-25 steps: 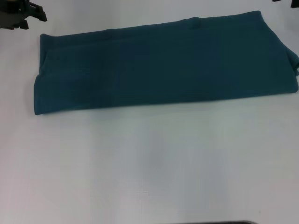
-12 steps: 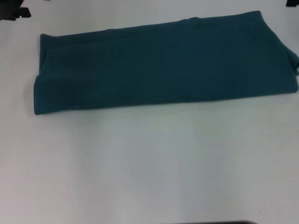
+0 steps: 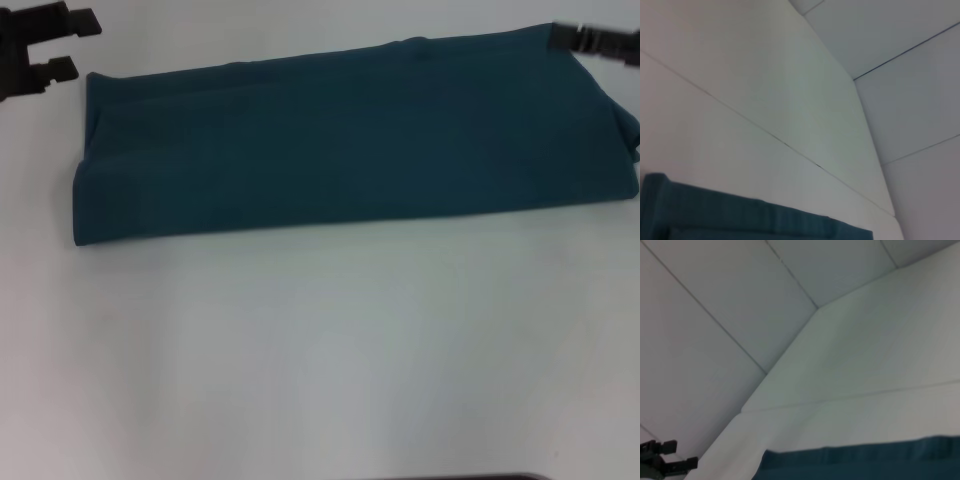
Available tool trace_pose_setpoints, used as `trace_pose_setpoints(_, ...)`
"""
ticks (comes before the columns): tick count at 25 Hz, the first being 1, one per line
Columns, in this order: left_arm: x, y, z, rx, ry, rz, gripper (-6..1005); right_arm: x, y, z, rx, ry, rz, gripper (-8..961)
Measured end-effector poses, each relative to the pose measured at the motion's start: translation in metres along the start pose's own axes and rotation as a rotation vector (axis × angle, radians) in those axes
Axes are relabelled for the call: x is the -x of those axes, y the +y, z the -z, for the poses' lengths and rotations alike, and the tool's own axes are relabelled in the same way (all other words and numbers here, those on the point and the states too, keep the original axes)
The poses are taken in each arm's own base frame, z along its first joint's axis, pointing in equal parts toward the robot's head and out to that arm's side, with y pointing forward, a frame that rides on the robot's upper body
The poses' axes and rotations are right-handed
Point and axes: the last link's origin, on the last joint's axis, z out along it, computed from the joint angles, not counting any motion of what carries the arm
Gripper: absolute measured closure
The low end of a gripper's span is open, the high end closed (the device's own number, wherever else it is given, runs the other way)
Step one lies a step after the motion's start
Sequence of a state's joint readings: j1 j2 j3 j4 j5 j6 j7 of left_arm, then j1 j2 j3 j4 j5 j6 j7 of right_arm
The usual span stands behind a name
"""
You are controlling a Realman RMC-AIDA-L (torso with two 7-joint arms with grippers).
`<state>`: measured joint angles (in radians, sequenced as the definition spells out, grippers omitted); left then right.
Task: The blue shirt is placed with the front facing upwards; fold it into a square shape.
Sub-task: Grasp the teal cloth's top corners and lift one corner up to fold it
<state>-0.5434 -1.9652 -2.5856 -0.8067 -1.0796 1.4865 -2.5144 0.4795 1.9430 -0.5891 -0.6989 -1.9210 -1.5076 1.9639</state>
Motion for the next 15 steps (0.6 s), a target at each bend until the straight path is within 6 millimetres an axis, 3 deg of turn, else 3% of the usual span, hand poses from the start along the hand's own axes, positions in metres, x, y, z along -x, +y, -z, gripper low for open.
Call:
trace_pose_setpoints(8,0.029,-0.008,-0.012,0.046,-0.026,-0.105,172,-0.035,0.007,-0.014,0.033,0.012,0.001,39)
trace_pose_setpoints(15,0.046,-0.031,-0.026,-0.005,-0.01,0.051,172,-0.045,0.014,-0.024,0.058,0.033,0.017,41)
